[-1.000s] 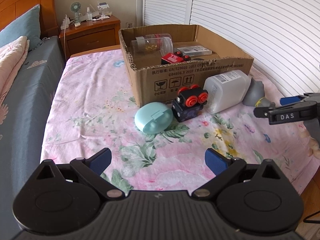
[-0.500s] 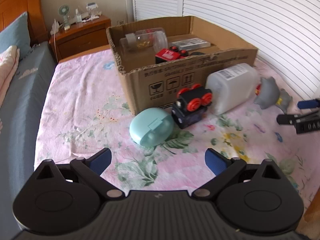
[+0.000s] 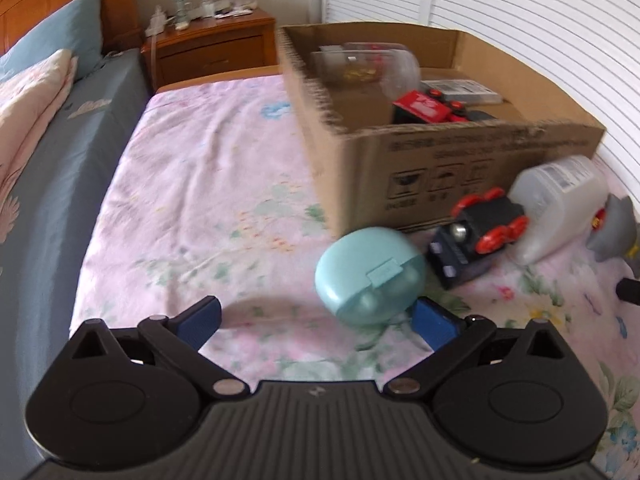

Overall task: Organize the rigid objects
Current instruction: 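Grasp the teal round case with the left tool while the right tool moves to the grey cat, then lift the teal case with the left tool while the right tool grasps the grey cat figure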

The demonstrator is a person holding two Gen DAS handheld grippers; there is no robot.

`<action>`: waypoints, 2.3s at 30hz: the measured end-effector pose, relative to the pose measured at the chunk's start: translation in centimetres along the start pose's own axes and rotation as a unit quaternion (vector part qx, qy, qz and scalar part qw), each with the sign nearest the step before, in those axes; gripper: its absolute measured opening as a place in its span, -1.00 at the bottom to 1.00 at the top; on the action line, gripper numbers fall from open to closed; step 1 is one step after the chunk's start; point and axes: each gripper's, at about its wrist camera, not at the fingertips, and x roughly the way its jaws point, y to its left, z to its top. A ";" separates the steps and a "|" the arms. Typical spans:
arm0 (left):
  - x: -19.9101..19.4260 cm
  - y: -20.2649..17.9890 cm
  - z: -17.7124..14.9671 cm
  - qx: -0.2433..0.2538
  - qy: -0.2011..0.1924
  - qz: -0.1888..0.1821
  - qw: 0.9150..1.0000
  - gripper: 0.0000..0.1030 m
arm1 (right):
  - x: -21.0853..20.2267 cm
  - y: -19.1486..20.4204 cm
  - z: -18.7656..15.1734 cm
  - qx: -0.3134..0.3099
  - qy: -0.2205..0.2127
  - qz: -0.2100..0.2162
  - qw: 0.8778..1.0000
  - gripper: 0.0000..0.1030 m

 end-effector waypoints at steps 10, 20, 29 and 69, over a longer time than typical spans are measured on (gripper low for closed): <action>-1.6 0.6 -0.5 -0.002 -0.015 0.033 0.999 0.98 | -0.1 0.1 -0.2 0.002 -0.007 -0.003 1.000 1.00; 0.1 -1.1 0.5 -0.009 -0.021 -0.001 1.000 0.67 | -0.2 0.2 -0.4 0.001 -0.010 -0.005 1.000 1.00; 0.0 -1.4 0.6 -0.002 -0.033 -0.008 0.999 0.35 | -0.1 0.2 -0.3 -0.001 -0.012 -0.003 1.000 1.00; -1.6 -2.9 -0.6 0.052 -0.031 -0.052 0.997 0.00 | -0.4 1.3 0.0 -0.040 -0.009 0.007 0.999 1.00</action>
